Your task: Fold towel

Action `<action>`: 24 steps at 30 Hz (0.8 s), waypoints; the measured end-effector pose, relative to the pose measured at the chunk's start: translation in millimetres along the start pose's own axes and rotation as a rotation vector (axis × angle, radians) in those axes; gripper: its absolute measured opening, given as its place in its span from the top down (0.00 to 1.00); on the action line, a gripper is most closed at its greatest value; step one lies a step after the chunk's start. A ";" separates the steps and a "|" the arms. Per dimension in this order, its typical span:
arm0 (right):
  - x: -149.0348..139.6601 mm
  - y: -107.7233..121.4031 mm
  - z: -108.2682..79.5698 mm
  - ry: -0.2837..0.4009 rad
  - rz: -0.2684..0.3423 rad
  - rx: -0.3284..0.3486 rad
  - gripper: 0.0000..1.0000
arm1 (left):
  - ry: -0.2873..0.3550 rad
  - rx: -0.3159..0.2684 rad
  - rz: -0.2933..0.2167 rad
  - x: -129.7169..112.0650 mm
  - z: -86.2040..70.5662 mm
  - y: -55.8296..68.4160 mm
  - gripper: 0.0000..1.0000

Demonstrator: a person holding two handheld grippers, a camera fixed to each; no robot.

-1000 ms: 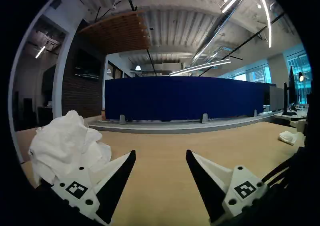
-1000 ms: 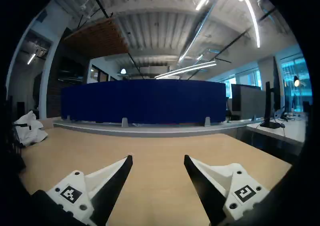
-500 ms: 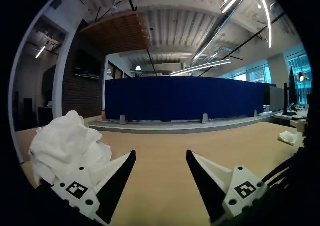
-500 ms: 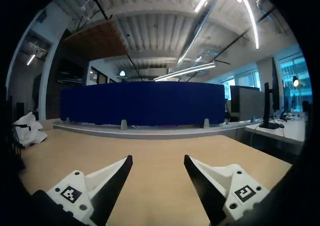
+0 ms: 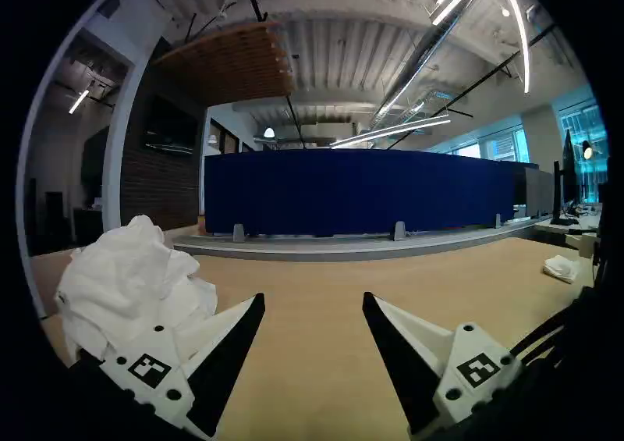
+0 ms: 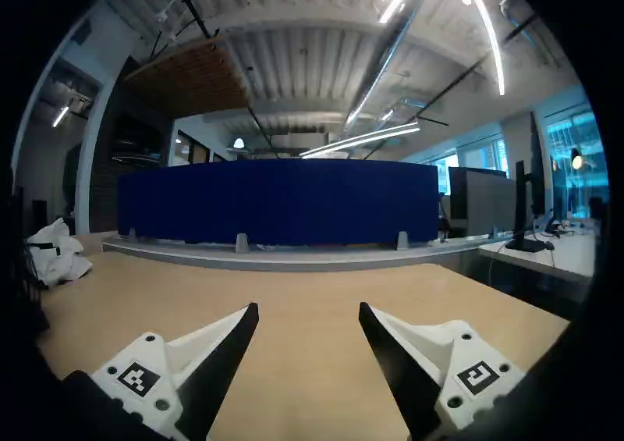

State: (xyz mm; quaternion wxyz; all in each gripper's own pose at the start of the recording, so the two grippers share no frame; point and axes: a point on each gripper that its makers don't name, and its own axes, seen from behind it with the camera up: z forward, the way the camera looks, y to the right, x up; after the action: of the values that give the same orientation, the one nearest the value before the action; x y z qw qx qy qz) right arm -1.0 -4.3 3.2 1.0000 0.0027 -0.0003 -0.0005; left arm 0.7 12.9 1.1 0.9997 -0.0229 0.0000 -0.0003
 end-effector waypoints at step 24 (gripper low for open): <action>-0.2 0.5 -0.9 0.000 0.000 0.000 0.00 | -0.001 0.000 -0.001 -0.8 -0.6 -1.8 0.07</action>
State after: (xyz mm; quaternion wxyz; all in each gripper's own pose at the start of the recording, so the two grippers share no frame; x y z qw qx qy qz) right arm -1.2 -3.7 2.4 1.0000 0.0027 -0.0003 -0.0006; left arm -0.1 11.1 0.6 0.9997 -0.0229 -0.0003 -0.0008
